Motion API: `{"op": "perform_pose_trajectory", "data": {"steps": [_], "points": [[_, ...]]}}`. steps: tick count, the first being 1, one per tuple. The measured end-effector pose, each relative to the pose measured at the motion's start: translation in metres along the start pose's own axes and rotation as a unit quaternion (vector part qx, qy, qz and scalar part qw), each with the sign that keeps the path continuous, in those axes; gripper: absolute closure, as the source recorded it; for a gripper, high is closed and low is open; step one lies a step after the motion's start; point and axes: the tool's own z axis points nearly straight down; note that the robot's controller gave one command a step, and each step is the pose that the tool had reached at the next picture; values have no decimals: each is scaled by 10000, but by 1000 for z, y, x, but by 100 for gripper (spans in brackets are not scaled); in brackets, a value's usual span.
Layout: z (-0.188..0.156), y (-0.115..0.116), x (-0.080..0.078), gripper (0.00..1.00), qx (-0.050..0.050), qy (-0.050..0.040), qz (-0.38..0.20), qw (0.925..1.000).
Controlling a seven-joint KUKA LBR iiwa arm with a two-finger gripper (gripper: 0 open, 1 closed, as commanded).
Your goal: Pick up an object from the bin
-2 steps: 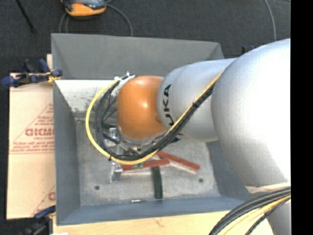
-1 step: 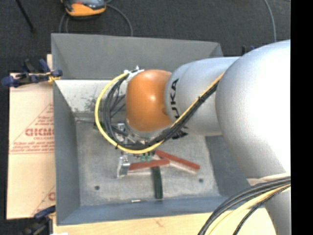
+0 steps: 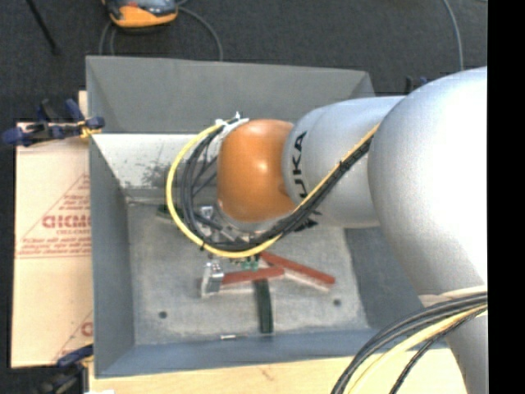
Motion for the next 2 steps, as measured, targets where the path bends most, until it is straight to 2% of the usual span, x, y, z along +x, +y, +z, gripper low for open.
{"op": "perform_pose_trajectory", "data": {"steps": [1, 2], "points": [[18, -55, 27, 100, -11, 9, -123, 9999], [18, -55, 27, 100, -12, 9, -119, 9999]]}}
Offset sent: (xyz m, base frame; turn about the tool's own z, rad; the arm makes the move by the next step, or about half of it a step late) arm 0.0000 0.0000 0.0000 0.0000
